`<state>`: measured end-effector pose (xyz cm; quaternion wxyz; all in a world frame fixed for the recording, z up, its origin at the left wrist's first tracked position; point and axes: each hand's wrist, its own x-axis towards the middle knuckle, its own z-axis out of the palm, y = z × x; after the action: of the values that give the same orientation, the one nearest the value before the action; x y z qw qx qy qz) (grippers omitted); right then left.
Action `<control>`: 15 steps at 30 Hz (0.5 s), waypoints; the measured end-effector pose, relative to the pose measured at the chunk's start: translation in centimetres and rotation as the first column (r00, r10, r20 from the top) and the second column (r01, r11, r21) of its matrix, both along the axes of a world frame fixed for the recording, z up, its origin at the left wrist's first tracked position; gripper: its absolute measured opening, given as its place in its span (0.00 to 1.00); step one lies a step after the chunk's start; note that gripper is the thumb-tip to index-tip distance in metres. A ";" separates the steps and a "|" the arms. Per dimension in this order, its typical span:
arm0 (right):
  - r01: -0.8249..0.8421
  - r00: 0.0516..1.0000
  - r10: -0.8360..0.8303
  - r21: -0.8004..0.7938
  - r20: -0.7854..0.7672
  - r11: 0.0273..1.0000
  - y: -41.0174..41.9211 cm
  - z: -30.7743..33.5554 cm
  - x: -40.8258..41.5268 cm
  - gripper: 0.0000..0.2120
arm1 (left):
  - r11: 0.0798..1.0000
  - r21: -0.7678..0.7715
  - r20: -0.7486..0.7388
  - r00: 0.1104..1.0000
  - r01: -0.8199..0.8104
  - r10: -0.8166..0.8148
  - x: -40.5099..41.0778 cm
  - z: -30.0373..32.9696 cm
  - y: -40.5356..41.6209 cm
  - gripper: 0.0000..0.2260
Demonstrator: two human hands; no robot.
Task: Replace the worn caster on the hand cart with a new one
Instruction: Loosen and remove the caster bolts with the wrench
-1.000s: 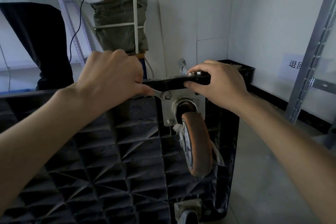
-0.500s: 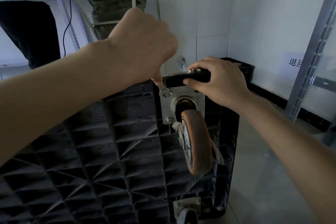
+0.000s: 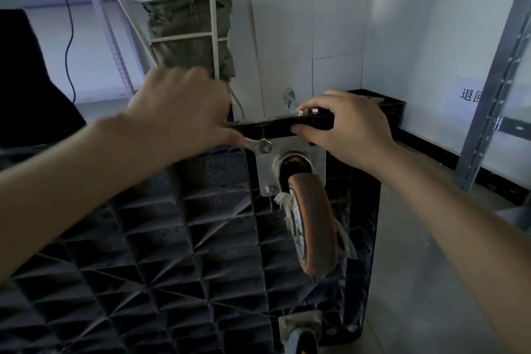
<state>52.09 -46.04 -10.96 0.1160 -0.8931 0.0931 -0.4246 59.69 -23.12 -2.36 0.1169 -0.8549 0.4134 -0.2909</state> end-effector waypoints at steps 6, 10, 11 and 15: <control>0.003 1.000 -0.003 -0.004 -0.010 1.000 0.2 0.0 0.0 0.13 | 0.814 -0.566 -0.553 0.793 -0.133 -0.255 2.6 -9.6 1.6 0.26; 0.002 1.000 -0.001 0.011 -0.023 1.000 0.0 0.1 0.1 0.14 | 0.521 -0.756 -0.654 0.423 -0.397 -0.627 0.6 -14.6 -0.2 0.27; 0.003 1.000 -0.002 0.015 -0.021 1.000 0.0 0.1 0.1 0.14 | 0.474 -0.765 -0.631 0.365 -0.435 -0.685 0.0 -15.3 -0.7 0.27; 0.006 1.000 -0.005 0.029 -0.020 1.000 0.0 0.1 0.1 0.14 | 0.395 -0.740 -0.585 0.231 -0.545 -0.777 -1.1 -16.2 -1.7 0.23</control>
<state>52.19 -46.05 -10.87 0.1266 -0.8953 0.1029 -0.4145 58.57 -24.87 -18.52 -0.6779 -0.6852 0.2369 0.1219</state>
